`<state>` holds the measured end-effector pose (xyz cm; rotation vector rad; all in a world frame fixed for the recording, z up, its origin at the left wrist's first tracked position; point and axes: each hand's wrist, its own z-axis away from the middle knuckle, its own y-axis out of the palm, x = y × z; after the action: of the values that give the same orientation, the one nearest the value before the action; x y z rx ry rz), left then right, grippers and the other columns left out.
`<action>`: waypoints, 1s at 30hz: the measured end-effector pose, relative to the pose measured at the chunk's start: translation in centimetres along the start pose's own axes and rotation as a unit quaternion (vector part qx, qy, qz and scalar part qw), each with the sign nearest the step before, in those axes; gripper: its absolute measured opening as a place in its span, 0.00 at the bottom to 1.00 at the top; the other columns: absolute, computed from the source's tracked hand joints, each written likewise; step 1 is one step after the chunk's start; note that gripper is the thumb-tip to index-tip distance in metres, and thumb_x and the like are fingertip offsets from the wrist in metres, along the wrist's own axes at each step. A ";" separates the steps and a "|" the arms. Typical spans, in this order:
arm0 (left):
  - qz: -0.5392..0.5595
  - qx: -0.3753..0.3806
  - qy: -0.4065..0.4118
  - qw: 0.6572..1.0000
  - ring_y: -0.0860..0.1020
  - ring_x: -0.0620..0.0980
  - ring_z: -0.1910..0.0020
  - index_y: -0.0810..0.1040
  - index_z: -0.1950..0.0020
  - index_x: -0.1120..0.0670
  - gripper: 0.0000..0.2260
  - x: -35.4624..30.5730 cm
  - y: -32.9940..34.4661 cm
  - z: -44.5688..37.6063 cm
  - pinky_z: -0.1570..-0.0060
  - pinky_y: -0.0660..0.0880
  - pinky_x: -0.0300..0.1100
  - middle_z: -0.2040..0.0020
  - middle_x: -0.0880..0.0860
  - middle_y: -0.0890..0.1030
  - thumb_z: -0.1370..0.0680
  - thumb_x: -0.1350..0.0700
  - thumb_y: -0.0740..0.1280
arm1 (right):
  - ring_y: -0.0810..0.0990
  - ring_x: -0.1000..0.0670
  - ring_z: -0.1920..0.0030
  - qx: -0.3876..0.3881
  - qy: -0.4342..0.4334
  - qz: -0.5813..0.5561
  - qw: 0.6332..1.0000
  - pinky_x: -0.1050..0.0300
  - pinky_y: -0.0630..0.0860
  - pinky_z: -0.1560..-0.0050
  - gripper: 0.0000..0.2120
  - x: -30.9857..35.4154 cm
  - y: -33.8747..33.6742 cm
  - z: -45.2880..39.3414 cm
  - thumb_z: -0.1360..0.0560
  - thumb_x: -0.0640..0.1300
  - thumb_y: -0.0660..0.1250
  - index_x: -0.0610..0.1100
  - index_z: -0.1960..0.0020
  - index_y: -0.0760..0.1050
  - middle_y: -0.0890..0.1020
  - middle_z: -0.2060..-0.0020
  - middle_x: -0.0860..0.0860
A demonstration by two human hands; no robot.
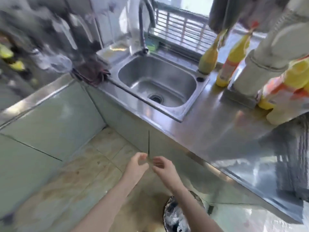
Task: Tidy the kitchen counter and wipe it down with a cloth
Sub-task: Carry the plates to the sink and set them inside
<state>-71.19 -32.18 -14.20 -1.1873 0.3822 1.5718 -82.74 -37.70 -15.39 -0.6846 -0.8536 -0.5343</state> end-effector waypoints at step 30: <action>0.066 -0.420 -0.189 0.885 0.73 0.56 0.45 0.73 0.44 0.56 0.16 21.9 -67.2 15.7 0.47 0.69 0.45 0.45 0.59 0.73 0.32 0.60 0.67 | 0.69 0.44 0.33 0.361 -0.333 0.456 0.742 0.53 0.66 0.34 0.19 41.8 58.5 -5.3 0.25 0.39 0.60 0.41 0.34 0.68 0.72 0.34 0.44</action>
<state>-18.68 16.47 -3.58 -1.4463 -0.5548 2.1253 -17.83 -8.95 -2.80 -0.4650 -1.1441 0.9776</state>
